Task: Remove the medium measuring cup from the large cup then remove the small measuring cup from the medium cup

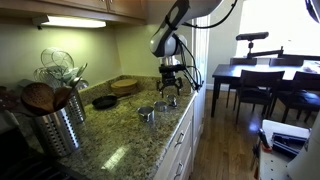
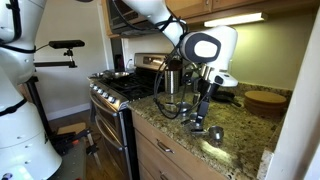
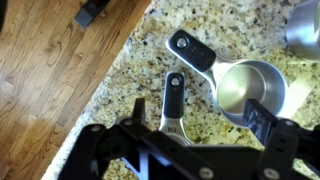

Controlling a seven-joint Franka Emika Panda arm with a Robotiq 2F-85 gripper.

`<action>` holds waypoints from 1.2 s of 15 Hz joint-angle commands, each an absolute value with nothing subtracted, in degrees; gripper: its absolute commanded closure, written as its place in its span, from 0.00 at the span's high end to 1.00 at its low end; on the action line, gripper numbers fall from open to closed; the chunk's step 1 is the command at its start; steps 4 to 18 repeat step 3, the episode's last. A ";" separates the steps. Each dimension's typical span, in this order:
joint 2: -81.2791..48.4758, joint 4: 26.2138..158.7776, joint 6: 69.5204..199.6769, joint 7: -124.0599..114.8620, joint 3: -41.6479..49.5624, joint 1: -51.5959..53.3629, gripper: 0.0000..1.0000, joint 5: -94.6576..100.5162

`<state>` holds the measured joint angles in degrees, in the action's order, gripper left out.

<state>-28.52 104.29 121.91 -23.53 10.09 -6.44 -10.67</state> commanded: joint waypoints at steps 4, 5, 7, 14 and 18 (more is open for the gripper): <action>-28.55 104.16 121.78 -23.58 9.87 -6.67 1.00 -10.53; -28.55 104.16 121.78 -23.58 9.87 -6.67 1.00 -10.53; -28.55 104.16 121.78 -23.58 9.87 -6.67 1.00 -10.53; -28.55 104.16 121.78 -23.58 9.87 -6.67 1.00 -10.53; -28.55 104.16 121.78 -23.58 9.87 -6.67 1.00 -10.53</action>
